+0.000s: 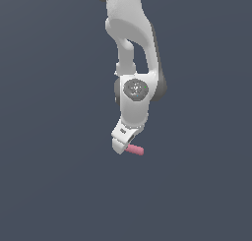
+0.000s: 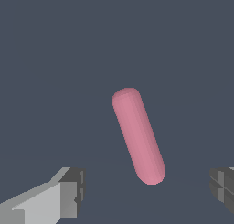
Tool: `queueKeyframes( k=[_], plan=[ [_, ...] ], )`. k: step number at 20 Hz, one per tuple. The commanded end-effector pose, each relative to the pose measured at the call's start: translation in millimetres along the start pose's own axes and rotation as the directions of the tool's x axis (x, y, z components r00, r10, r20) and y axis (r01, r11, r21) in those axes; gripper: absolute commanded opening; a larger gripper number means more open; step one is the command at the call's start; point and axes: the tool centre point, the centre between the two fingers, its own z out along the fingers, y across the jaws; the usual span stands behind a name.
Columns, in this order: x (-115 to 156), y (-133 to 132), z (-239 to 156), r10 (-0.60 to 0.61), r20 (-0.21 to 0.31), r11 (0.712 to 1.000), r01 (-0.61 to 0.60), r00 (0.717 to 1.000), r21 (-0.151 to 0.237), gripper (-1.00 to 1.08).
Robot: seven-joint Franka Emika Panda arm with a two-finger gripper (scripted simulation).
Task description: Pick up the object and move it to a goal position.
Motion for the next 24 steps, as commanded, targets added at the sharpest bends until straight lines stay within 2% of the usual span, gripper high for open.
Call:
queueKeyframes(
  k=[1,12,18,24],
  plan=[
    [3,2,6,-0.074,-0.002,0.997,0.074,0.997,-0.001,1.00],
    [10,6,25,-0.289,-0.010,0.957,0.289,0.957,-0.006,1.00],
    [11,6,28,-0.330,-0.012,0.944,0.330,0.944,-0.007,1.00],
    [11,6,32,-0.329,-0.012,0.944,0.329,0.944,-0.006,1.00]
  ],
)
